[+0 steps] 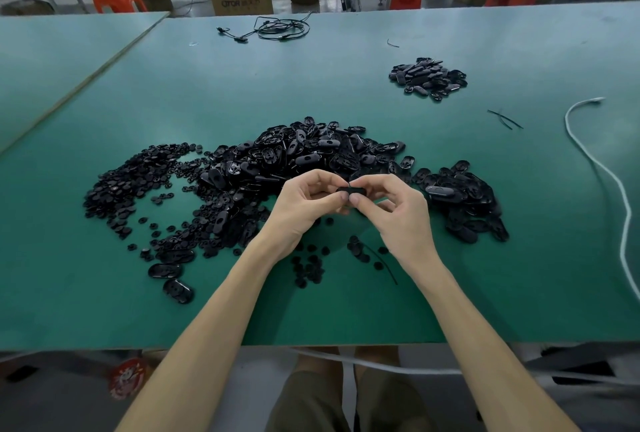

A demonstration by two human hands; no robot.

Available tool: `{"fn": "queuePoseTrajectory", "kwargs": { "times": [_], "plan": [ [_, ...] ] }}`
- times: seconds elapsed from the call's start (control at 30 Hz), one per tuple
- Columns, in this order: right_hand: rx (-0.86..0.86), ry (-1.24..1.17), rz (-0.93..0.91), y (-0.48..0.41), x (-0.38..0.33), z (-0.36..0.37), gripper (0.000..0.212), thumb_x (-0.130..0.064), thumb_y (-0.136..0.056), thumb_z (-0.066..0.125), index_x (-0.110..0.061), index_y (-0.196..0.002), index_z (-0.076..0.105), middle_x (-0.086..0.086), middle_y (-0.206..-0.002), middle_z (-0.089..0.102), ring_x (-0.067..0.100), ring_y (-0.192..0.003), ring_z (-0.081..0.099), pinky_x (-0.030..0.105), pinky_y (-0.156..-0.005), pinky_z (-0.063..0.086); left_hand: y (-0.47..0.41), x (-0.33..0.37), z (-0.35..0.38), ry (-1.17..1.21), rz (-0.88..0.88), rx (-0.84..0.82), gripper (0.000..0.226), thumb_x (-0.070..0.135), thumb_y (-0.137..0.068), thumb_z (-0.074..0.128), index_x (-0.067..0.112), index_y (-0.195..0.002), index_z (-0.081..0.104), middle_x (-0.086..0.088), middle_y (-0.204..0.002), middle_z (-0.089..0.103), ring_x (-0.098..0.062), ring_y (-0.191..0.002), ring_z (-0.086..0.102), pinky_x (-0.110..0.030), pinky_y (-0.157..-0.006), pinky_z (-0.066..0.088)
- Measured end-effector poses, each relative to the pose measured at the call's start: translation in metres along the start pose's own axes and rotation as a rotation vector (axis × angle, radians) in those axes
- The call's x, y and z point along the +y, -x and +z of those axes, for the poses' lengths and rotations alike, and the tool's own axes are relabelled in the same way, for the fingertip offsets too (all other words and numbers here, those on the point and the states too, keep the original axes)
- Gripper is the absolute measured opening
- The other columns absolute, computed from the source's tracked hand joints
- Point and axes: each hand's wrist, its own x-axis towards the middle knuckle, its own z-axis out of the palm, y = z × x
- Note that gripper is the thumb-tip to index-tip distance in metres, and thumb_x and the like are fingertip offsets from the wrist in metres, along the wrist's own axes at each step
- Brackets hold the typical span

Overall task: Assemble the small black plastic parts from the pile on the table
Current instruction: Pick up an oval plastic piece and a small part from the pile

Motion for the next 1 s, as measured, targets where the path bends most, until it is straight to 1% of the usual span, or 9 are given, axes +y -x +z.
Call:
{"fn": "queuePoseTrajectory", "kwargs": {
  "times": [0.13, 0.23, 0.33, 0.43, 0.53, 0.7, 0.8, 0.9, 1.0],
  "plan": [
    [-0.008, -0.006, -0.014, -0.0005, 0.0006, -0.0005, 0.024, -0.005, -0.093, 0.076, -0.026, -0.105, 0.08, -0.006, -0.102, 0.076, 0.019, -0.094, 0.073, 0.052, -0.088, 0.06, 0.0004, -0.0004, 0.0001, -0.01, 0.008, 0.001, 0.016, -0.003, -0.091, 0.075, -0.002, -0.105, 0.068, -0.008, -0.088, 0.07, -0.02, -0.073, 0.07, -0.028, -0.079, 0.057],
    [-0.003, 0.004, -0.017, 0.0, 0.0002, 0.0, 0.023, -0.004, -0.093, 0.075, -0.024, -0.105, 0.08, -0.005, -0.102, 0.076, 0.021, -0.094, 0.074, 0.051, -0.089, 0.06, 0.0005, -0.0003, 0.0009, -0.04, 0.021, -0.002, 0.015, -0.003, -0.091, 0.075, -0.002, -0.105, 0.069, -0.008, -0.088, 0.071, -0.019, -0.074, 0.069, -0.027, -0.078, 0.057],
    [0.01, 0.003, -0.006, 0.0001, -0.0008, -0.0003, 0.021, -0.005, -0.091, 0.077, -0.02, -0.105, 0.08, -0.005, -0.099, 0.078, 0.019, -0.091, 0.075, 0.047, -0.089, 0.061, 0.0013, 0.0, 0.0013, -0.055, 0.027, 0.001, 0.017, -0.002, -0.09, 0.076, -0.004, -0.106, 0.069, -0.008, -0.086, 0.072, -0.019, -0.074, 0.071, -0.026, -0.078, 0.058],
    [0.02, -0.012, 0.01, 0.0001, -0.0022, 0.0, 0.02, -0.005, -0.09, 0.078, -0.018, -0.105, 0.077, -0.005, -0.094, 0.078, 0.015, -0.086, 0.075, 0.041, -0.086, 0.063, 0.0021, 0.0003, 0.0015, -0.062, 0.031, -0.001, 0.016, -0.002, -0.09, 0.076, -0.003, -0.105, 0.07, -0.006, -0.085, 0.072, -0.019, -0.073, 0.071, -0.024, -0.077, 0.057],
    [0.024, -0.031, 0.017, 0.0005, -0.0026, -0.0007, 0.019, -0.005, -0.09, 0.078, -0.02, -0.102, 0.076, -0.004, -0.091, 0.078, 0.015, -0.083, 0.075, 0.037, -0.084, 0.063, 0.0026, 0.0013, 0.0021, -0.072, 0.035, 0.0, 0.017, -0.001, -0.09, 0.077, -0.003, -0.105, 0.07, -0.008, -0.085, 0.072, -0.02, -0.074, 0.071, -0.026, -0.078, 0.057],
    [0.018, -0.052, 0.013, 0.001, -0.0006, -0.0007, 0.024, -0.003, -0.092, 0.075, -0.024, -0.101, 0.079, -0.002, -0.095, 0.079, 0.022, -0.086, 0.077, 0.045, -0.085, 0.063, 0.0033, 0.0021, 0.0035, -0.079, 0.033, -0.008, 0.016, -0.002, -0.091, 0.076, -0.003, -0.105, 0.069, -0.011, -0.085, 0.071, -0.022, -0.075, 0.071, -0.029, -0.078, 0.059],
    [0.013, -0.063, 0.005, 0.0008, -0.0005, -0.0005, 0.025, -0.002, -0.093, 0.074, -0.025, -0.102, 0.08, -0.001, -0.098, 0.079, 0.022, -0.086, 0.078, 0.045, -0.085, 0.064, 0.0029, 0.0019, 0.0029, -0.084, 0.029, -0.009, 0.015, -0.002, -0.092, 0.075, -0.002, -0.106, 0.069, -0.012, -0.086, 0.071, -0.023, -0.075, 0.071, -0.031, -0.08, 0.059],
    [0.005, -0.061, -0.003, 0.0007, -0.0006, -0.0007, 0.023, -0.002, -0.093, 0.074, -0.021, -0.104, 0.08, 0.0, -0.098, 0.079, 0.022, -0.086, 0.078, 0.045, -0.085, 0.064, 0.0025, 0.0012, 0.002, -0.104, 0.022, -0.015, 0.014, -0.001, -0.093, 0.074, -0.001, -0.106, 0.069, -0.013, -0.088, 0.072, -0.024, -0.077, 0.07, -0.035, -0.084, 0.059],
    [-0.01, -0.039, -0.011, 0.0014, -0.0012, 0.0002, 0.021, -0.002, -0.093, 0.075, -0.019, -0.104, 0.08, 0.0, -0.097, 0.079, 0.021, -0.085, 0.078, 0.045, -0.087, 0.063, 0.0031, 0.0006, 0.0013, -0.128, 0.023, -0.017, 0.011, -0.002, -0.093, 0.073, 0.001, -0.102, 0.069, -0.01, -0.085, 0.074, -0.023, -0.076, 0.07, -0.033, -0.083, 0.059]
  ]
}}
